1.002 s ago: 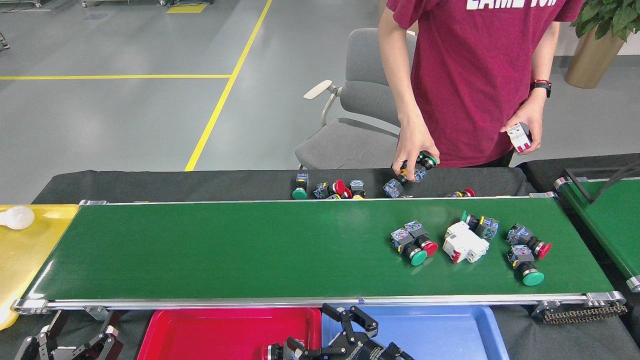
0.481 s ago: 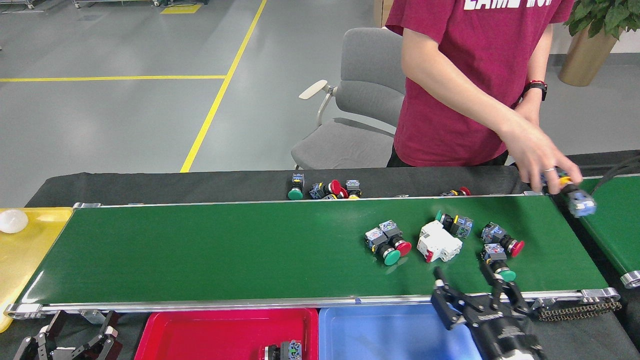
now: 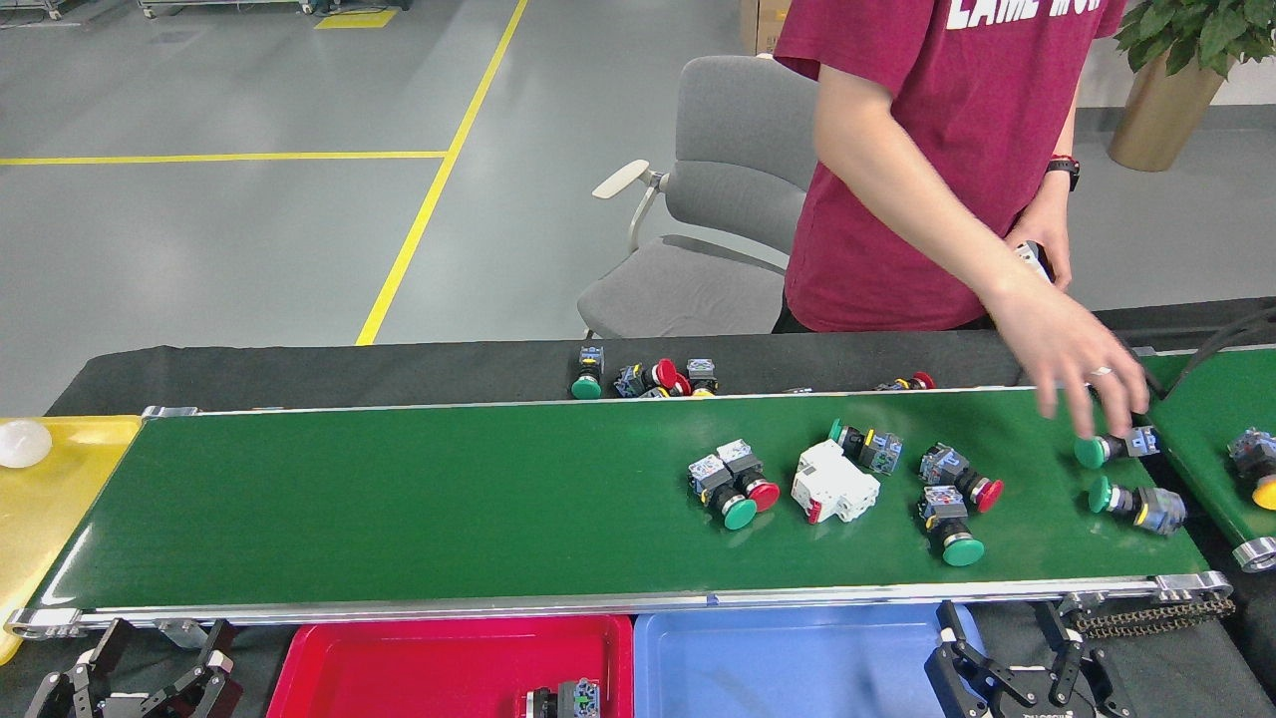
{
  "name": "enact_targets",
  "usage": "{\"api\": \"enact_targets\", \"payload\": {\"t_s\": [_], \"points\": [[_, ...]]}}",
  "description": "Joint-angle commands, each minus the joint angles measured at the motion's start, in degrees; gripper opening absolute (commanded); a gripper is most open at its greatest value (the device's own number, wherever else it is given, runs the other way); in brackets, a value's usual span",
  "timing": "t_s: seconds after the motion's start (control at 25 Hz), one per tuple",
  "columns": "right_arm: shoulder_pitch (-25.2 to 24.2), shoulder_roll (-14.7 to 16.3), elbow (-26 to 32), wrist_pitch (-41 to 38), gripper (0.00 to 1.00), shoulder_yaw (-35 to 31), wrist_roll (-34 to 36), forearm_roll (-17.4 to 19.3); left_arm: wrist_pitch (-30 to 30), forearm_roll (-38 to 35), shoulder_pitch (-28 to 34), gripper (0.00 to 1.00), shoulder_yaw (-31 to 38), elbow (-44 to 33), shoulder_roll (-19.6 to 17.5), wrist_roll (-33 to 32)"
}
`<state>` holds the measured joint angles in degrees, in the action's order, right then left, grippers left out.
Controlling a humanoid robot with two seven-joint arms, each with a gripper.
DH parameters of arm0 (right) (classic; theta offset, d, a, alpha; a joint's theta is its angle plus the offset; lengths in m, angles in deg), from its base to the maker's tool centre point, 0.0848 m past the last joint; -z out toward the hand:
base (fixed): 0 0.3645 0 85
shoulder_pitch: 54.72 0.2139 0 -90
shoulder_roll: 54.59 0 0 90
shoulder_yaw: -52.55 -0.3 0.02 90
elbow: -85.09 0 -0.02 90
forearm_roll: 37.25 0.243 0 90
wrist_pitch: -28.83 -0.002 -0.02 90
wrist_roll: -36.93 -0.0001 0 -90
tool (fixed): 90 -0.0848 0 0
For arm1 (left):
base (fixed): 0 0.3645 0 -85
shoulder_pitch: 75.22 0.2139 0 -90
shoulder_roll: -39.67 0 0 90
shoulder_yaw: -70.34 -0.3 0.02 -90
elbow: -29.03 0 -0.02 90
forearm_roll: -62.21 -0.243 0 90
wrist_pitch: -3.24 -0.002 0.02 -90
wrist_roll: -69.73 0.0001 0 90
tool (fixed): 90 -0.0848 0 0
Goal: Pick switch part from conveyor to tray
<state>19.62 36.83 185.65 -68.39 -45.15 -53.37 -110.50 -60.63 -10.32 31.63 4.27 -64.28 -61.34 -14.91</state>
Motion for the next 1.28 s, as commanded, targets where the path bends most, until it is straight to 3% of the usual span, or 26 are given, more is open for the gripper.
{"api": "enact_targets", "payload": {"t_s": [0.0, 0.16, 0.28, 0.48, 0.72, 0.88, 0.96, 1.16, 1.24], "points": [[0.7, 0.4, 0.9, -0.2, 0.96, -0.2, 0.6, 0.0, -0.1, 0.1, -0.2, 1.0, 0.3, -0.7, -0.4, 0.3], [2.0, 0.4, 0.7, -0.1, 0.96, -0.1, 0.2, -0.1, -0.1, 0.0, -0.4, 1.0, 0.2, -0.4, -0.4, 0.2], [5.7, 0.3, -1.2, 0.5, 0.96, 0.3, -0.3, -0.8, -0.2, 0.0, -0.6, 1.0, 0.0, -0.5, -0.3, 0.2], [12.1, -0.5, -8.5, 4.4, 0.96, 6.5, -1.6, -5.6, -0.6, 0.0, -0.8, 1.0, 0.0, -0.5, -0.2, -1.1], [22.1, -1.1, -19.8, 10.8, 0.94, 14.9, -1.7, -5.3, -0.2, 0.0, -0.3, 1.0, -0.3, -1.3, -0.3, -2.2], [24.1, -0.6, -23.6, 11.3, 0.74, 18.9, -5.9, -4.9, -0.8, -0.2, -0.2, 1.0, -4.6, -4.8, 0.1, -2.4], [23.9, -0.4, -23.5, 11.1, 0.53, 20.2, -6.7, -4.8, -1.2, -0.2, -0.2, 1.0, -6.6, -6.4, 0.3, -3.7], [24.3, -0.9, -22.3, 7.0, 0.19, 20.2, -7.0, -4.3, -2.1, -0.5, -2.6, 1.0, -15.8, -8.3, 2.6, -8.2], [24.1, -0.7, -20.8, 6.5, 0.17, 20.2, -7.2, -2.8, -4.5, -3.8, -5.1, 1.0, -20.4, -8.2, 2.9, -9.5]]}}
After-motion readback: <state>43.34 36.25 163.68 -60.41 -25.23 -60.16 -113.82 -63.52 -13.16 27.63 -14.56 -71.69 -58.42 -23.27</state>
